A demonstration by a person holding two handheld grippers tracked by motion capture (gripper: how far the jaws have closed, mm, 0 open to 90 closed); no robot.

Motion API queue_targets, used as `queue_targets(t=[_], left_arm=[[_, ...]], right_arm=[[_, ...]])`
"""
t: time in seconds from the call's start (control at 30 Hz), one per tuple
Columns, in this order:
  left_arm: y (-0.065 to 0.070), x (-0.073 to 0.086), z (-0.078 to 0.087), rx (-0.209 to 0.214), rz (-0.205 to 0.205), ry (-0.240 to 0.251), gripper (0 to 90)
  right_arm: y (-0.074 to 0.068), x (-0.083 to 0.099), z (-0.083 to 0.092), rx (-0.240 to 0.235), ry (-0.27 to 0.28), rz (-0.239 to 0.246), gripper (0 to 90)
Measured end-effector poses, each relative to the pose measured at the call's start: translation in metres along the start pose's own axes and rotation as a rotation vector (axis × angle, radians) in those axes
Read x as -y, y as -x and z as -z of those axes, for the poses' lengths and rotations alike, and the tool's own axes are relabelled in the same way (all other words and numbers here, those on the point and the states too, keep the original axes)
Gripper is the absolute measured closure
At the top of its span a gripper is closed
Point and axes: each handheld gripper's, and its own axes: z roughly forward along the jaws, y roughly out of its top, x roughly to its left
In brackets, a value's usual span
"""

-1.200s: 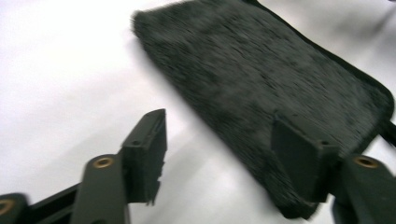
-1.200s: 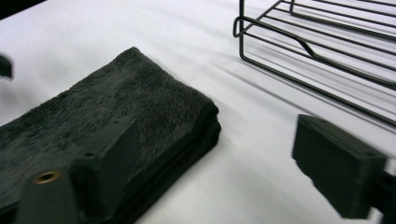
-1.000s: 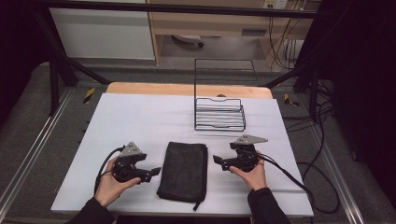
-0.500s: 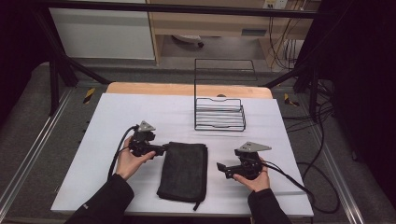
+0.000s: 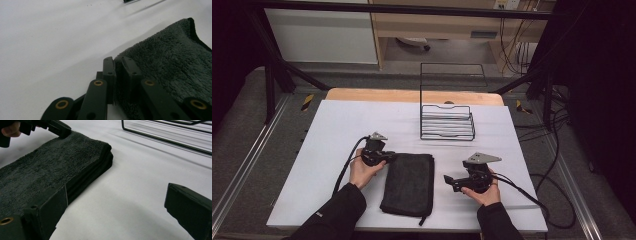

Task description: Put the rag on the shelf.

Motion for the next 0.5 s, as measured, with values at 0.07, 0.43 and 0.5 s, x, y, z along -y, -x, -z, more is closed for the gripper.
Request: queue_targets(t=[0.07, 0.43, 0.5], left_arm=[[0.002, 0.000, 0.001, -0.007, -0.003, -0.003, 82.4], [0.000, 0.007, 0.018, -0.025, -0.011, 0.036, 82.5], [-0.001, 0.006, 0.013, -0.031, -0.021, 0.055, 77.4]], right_arm=[[0.000, 0.000, 0.000, 0.001, -0.001, 0.000, 5.5], [0.002, -0.003, 0.000, 0.001, 0.021, -0.005, 6.8], [0.005, -0.007, -0.003, 0.006, 0.032, -0.016, 7.2]])
